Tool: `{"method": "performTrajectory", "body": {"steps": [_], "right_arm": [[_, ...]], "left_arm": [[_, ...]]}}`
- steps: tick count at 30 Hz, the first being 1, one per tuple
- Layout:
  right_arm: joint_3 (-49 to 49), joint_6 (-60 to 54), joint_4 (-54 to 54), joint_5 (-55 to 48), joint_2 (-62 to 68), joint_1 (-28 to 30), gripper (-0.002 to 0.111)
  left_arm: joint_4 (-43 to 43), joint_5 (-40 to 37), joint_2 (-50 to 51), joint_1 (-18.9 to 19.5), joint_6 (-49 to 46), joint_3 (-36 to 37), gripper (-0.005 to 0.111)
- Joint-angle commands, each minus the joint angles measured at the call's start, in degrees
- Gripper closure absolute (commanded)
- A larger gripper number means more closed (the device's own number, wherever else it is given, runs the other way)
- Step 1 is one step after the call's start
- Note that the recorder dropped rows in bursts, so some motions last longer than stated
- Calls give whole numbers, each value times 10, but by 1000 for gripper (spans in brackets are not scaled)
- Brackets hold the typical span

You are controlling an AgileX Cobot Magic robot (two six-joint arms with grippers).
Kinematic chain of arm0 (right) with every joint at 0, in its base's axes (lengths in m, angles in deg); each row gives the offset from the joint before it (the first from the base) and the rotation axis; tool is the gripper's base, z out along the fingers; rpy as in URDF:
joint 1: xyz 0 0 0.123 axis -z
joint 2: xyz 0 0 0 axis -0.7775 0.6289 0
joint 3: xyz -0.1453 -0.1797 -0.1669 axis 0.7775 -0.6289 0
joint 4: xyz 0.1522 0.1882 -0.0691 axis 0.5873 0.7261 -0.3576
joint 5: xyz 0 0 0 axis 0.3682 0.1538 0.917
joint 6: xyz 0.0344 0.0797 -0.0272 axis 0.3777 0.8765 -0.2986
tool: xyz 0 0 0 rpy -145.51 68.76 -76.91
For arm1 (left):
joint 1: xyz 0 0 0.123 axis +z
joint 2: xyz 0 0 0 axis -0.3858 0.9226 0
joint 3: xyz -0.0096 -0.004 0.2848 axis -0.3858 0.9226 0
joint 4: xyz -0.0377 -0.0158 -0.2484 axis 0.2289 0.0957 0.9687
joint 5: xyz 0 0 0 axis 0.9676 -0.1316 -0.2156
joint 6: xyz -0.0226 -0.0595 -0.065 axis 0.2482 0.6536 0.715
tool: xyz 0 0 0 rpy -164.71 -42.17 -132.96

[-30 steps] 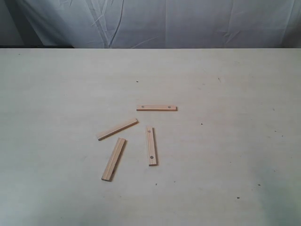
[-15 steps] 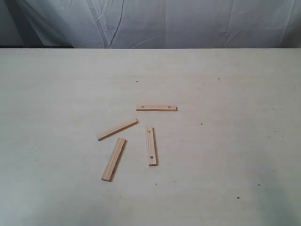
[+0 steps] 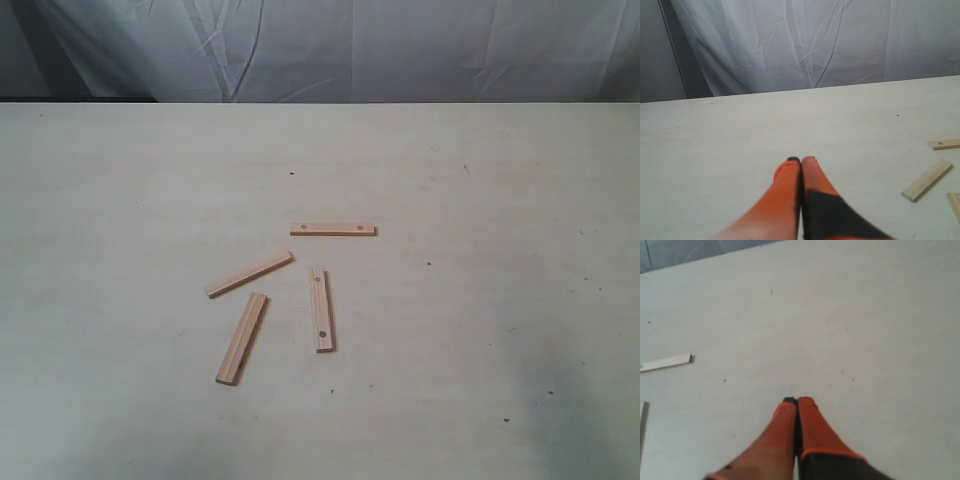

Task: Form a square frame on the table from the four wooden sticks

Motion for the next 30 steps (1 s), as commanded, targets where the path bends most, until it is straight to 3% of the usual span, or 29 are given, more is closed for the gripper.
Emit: {"method": "performTrajectory", "body": {"steps": [1, 11, 27, 30], "right_arm": [[23, 0, 40, -14, 93, 4, 108], [117, -157, 179, -66, 295, -26, 108], [336, -135, 175, -49, 599, -303, 108], [392, -86, 126, -57, 662, -352, 108]], "left_arm": [[-1, 7, -2, 0, 1, 2, 107], [-1, 7, -2, 0, 1, 2, 107], [-1, 7, -2, 0, 1, 2, 107], [-1, 7, -2, 0, 1, 2, 107]]}}
